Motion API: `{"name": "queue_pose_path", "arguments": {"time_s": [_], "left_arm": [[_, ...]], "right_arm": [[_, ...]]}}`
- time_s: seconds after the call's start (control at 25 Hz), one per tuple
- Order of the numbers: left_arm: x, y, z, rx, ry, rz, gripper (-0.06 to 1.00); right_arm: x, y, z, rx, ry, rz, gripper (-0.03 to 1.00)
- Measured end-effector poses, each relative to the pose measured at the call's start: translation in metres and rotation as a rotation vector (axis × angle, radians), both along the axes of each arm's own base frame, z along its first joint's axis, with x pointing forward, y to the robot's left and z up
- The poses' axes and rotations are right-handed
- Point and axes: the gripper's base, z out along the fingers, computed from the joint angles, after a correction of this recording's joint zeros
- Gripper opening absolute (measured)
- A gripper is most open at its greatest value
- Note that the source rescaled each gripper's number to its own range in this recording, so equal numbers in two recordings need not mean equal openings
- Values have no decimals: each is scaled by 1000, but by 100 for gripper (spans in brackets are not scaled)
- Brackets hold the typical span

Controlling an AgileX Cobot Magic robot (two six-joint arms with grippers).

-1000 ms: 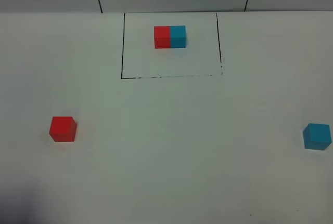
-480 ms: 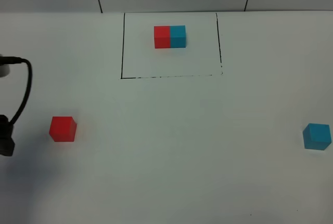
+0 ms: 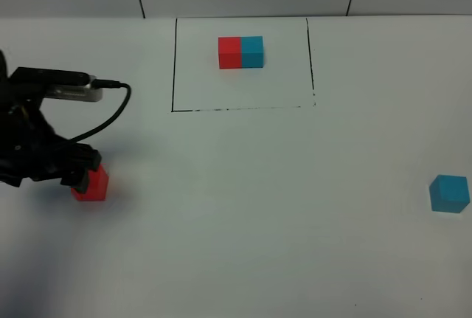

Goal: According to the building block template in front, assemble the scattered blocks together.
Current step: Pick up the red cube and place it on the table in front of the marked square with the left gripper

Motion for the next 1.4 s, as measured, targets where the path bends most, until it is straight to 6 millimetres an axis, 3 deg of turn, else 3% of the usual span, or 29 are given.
{"name": "queue_pose_path", "arguments": {"time_s": [0.24,0.8,1.4], "left_arm": [[18,-11,-16,7,34,29,90],[23,-13,-33,-22,-61,45,90],[31,-15,-74,-2,-10,66,90]], "right_arm": [[0,0,0,0,0,0,79],[0,0,0,1,0,0,79],[0,0,0,1,0,0,78]]}}
